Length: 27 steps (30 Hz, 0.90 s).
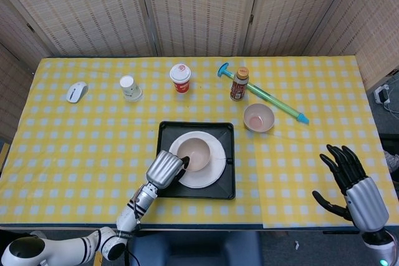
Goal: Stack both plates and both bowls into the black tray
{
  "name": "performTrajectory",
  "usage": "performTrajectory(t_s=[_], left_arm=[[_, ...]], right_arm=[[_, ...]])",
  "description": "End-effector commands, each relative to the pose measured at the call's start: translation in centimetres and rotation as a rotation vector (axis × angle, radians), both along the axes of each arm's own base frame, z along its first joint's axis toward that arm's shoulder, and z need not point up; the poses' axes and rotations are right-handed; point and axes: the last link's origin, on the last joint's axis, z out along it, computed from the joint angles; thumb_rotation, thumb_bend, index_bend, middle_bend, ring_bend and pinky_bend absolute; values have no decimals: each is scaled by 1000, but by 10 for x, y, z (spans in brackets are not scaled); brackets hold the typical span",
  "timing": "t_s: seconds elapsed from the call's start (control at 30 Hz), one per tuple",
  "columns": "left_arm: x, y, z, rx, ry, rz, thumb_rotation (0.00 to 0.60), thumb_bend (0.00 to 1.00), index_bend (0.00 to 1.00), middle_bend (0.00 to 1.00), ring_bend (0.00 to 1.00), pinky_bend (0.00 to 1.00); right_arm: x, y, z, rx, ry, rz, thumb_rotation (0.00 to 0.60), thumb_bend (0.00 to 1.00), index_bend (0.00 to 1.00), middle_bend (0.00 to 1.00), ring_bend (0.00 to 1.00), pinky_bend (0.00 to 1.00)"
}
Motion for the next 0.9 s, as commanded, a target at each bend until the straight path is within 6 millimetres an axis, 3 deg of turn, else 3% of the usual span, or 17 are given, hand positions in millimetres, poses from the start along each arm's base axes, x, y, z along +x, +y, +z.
performTrajectory(t_s=[0.03, 0.2, 0.47, 0.7, 0.8, 0.9], left_arm=[[0, -1, -8, 0, 14, -14, 600, 462, 649, 1000, 990, 1000], [-2, -2, -12, 9, 30, -20, 600, 461, 630, 1000, 990, 1000], [1, -10, -11, 17, -4, -36, 600, 309, 280, 1000, 990, 1000], [1, -14, -4, 34, -10, -27, 600, 245, 134, 1000, 988, 1000], [-5, -14, 4, 48, 5, -14, 600, 235, 96, 1000, 983, 1000], [-23, -16, 27, 100, 16, 16, 600, 226, 79, 1000, 973, 1000]], right_arm=[[-1, -1, 1, -3, -4, 0, 600, 284, 0, 0, 0, 0], [-1, -2, 1, -1, -5, 0, 600, 284, 0, 0, 0, 0], [0, -1, 1, -1, -6, 3, 600, 284, 0, 0, 0, 0], [0, 3, 2, 0, -11, 13, 600, 284, 0, 0, 0, 0], [1, 5, 4, -4, -13, 20, 600, 285, 0, 0, 0, 0], [2, 7, 5, -2, -17, 29, 600, 284, 0, 0, 0, 0]])
